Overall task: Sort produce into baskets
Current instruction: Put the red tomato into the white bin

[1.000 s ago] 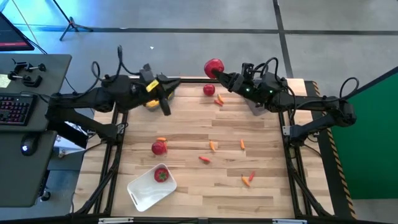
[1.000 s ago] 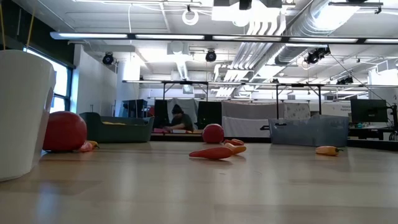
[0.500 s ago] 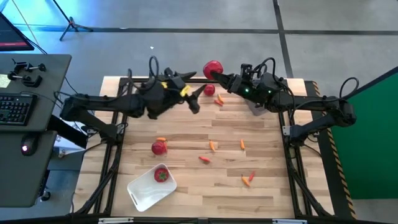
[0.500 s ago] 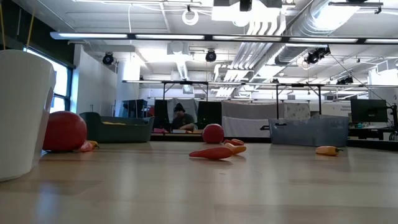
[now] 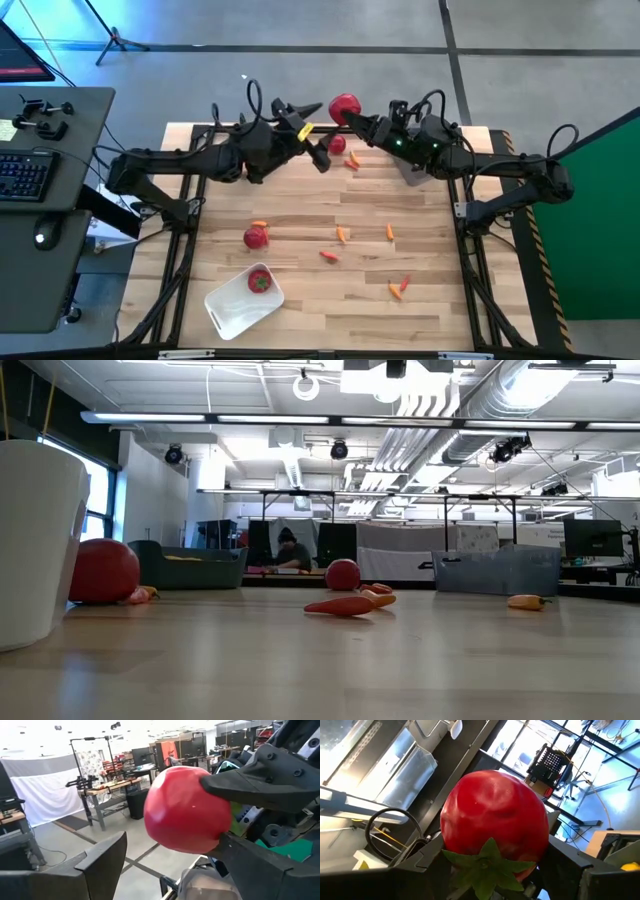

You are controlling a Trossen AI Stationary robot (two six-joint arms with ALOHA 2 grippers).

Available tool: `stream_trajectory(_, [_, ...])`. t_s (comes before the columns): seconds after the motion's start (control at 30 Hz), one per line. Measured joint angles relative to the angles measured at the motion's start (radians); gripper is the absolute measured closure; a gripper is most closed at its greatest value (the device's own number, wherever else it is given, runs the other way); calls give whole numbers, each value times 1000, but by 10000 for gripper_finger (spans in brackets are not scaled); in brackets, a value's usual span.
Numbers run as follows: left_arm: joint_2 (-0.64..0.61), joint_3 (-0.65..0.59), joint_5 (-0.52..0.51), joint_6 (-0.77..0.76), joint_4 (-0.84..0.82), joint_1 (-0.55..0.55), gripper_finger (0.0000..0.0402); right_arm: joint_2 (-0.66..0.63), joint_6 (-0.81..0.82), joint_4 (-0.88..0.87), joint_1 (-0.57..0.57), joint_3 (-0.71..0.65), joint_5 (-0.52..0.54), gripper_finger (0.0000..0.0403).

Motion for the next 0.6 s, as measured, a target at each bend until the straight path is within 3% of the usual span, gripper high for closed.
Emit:
stream_trajectory(0.3, [34, 1, -16, 107, 109, -12, 91, 2, 23, -1, 2, 0, -5, 180])
stream_trajectory(0.6, [42, 1, 11, 133, 112, -8, 91, 3, 30, -10, 2, 0, -19, 180])
